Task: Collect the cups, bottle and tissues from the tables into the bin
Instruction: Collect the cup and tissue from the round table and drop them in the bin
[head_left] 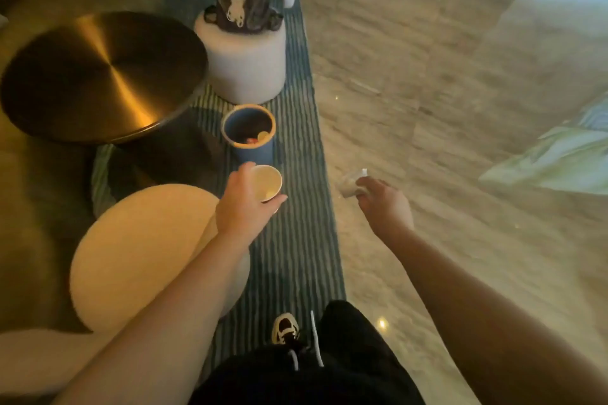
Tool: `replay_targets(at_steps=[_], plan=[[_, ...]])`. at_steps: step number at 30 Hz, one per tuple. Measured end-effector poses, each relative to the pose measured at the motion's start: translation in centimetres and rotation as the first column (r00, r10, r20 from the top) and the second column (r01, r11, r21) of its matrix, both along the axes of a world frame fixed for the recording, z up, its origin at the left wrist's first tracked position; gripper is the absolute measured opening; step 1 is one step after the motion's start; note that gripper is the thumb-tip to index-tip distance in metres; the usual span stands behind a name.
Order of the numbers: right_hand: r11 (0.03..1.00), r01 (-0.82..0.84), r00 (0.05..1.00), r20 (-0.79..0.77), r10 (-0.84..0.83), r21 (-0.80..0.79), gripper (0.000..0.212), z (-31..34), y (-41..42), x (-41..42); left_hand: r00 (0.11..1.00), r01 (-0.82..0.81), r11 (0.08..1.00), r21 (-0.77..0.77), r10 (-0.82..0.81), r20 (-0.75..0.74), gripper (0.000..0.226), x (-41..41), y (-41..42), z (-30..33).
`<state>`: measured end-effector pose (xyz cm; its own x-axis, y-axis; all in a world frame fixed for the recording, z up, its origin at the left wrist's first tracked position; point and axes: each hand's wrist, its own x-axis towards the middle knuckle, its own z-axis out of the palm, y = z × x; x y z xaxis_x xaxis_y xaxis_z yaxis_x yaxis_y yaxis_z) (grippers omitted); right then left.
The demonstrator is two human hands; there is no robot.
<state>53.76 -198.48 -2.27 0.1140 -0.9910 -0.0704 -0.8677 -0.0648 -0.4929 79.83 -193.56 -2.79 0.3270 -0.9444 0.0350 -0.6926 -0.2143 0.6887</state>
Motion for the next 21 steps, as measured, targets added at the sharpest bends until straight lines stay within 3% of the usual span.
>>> replay_targets(at_steps=[8, 15, 21], plan=[[0.961, -0.275, 0.961, 0.022, 0.275, 0.023, 0.02, -2.9, -21.6, 6.0, 0.929, -0.368, 0.929, 0.029, 0.366, 0.055, 0.08, 4.0, -13.6, -3.8], [0.833, -0.534, 0.842, 0.006, 0.539, 0.142, 0.023, -5.4, -42.1, 10.4, 0.809, -0.583, 0.8, 0.14, 0.587, 0.012, 0.082, 4.3, -29.4, -6.8], [0.741, -0.639, 0.759, 0.012, 0.651, 0.205, 0.024, -6.4, -53.7, 14.0, 0.727, -0.672, 0.713, 0.199, 0.687, -0.003, 0.083, 4.3, -38.3, -8.3]])
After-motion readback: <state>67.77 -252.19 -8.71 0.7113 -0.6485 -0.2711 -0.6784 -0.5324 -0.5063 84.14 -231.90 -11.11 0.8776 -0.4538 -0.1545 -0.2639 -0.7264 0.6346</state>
